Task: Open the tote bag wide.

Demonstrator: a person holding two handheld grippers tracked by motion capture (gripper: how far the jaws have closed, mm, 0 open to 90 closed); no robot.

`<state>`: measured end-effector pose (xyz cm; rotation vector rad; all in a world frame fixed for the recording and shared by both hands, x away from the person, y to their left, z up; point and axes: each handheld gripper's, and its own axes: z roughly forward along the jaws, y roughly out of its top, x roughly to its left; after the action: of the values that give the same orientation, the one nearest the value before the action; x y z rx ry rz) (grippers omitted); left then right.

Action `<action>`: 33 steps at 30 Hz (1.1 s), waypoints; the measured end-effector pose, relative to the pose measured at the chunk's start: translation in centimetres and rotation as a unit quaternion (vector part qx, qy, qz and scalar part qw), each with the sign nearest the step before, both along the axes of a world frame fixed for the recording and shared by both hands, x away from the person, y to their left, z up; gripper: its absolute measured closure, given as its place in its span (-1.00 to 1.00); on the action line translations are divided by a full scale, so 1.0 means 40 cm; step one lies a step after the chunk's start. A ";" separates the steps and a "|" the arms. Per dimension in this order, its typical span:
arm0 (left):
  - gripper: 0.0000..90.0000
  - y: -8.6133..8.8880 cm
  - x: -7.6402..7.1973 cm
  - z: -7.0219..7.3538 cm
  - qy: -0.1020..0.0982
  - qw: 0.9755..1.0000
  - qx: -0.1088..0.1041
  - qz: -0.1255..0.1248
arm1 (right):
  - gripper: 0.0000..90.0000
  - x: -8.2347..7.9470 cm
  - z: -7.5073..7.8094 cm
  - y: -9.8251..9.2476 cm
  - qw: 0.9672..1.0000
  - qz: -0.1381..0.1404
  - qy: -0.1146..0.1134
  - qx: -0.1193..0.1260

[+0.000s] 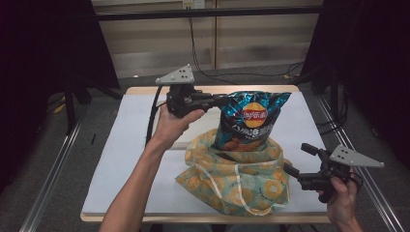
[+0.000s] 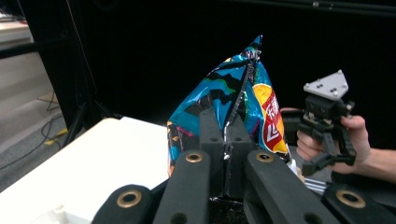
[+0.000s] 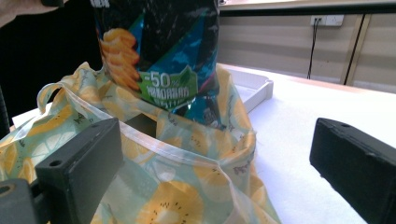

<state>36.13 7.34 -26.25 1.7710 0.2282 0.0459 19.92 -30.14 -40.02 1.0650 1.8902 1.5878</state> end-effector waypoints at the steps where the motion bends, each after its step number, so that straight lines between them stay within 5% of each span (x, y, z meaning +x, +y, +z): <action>1: 0.99 0.001 0.001 0.009 -0.002 1.000 -0.005 -0.001 | -0.96 -0.003 0.003 -0.004 1.000 0.004 -0.006 0.007; 22: 0.98 0.093 0.045 0.140 -0.010 0.998 -0.058 0.026 | -0.96 0.001 0.004 -0.008 1.000 0.009 -0.004 0.008; 33: 0.98 0.129 0.067 0.149 -0.021 0.997 -0.044 0.055 | -0.97 0.001 0.003 -0.010 1.000 0.016 -0.003 0.013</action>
<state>38.79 12.49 -20.29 1.6665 0.2932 0.1497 19.95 -30.53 -39.89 1.0436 1.8961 1.6347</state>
